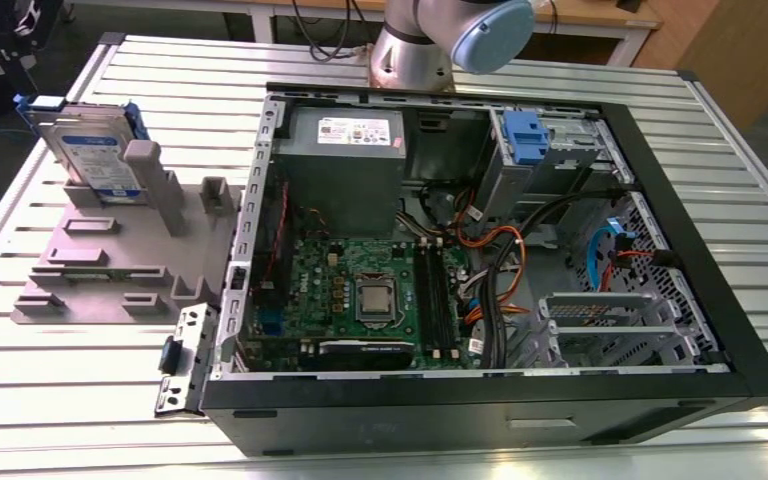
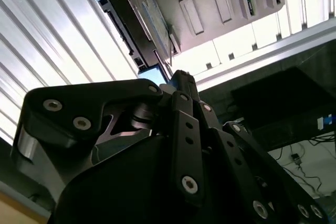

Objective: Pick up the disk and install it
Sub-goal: 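Pick up the disk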

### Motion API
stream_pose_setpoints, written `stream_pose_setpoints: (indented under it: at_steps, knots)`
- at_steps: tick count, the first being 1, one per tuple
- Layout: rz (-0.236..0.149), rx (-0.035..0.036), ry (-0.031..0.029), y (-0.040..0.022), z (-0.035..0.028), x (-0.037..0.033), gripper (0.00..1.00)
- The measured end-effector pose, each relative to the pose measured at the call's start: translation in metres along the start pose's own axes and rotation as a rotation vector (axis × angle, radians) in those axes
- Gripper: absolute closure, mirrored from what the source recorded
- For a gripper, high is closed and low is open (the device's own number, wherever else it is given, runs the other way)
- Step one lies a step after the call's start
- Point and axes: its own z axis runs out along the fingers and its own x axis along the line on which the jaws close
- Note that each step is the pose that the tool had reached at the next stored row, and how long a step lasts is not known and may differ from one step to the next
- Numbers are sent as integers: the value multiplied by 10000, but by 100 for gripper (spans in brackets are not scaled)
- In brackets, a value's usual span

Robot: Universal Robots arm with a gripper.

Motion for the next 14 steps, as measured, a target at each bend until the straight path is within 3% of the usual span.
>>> stream_pose_setpoints:
  at_steps: [14]
  knots:
    - [-1714, 60, 77, 1, 0, 1, 89]
